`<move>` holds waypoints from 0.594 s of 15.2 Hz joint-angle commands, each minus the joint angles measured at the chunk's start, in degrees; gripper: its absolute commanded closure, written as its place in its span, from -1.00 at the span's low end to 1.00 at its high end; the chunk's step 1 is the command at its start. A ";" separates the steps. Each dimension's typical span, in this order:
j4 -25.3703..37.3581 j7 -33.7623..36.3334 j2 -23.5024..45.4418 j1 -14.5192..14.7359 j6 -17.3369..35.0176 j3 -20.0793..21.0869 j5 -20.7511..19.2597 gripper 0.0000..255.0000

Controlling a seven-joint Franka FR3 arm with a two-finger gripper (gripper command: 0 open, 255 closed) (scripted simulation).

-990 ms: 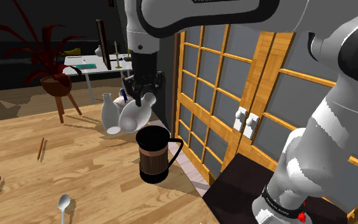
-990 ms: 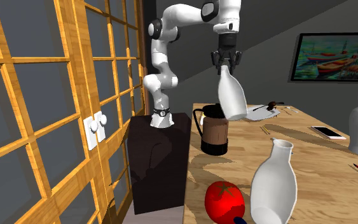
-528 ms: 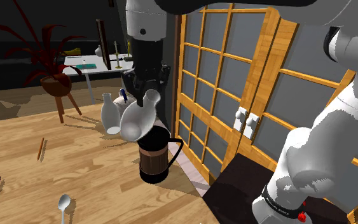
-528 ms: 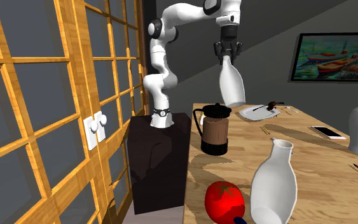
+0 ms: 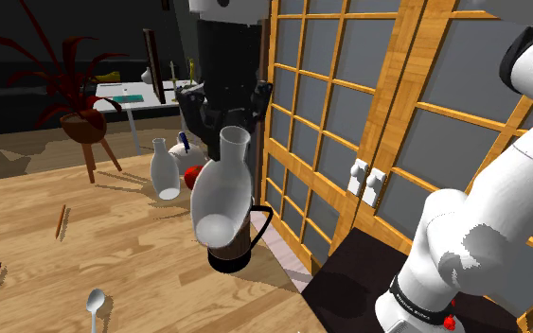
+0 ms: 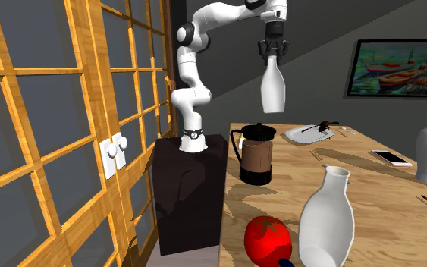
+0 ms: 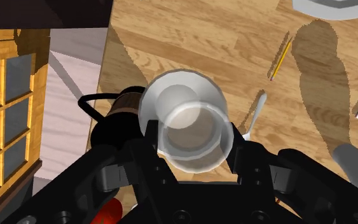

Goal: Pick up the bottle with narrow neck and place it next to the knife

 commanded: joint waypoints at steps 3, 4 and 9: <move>3.17 4.98 -0.75 1.64 -3.61 2.95 0.98 1.00; 4.24 6.26 -0.73 2.02 -4.58 3.73 1.16 1.00; 10.89 13.28 0.64 3.82 -9.53 8.25 1.57 1.00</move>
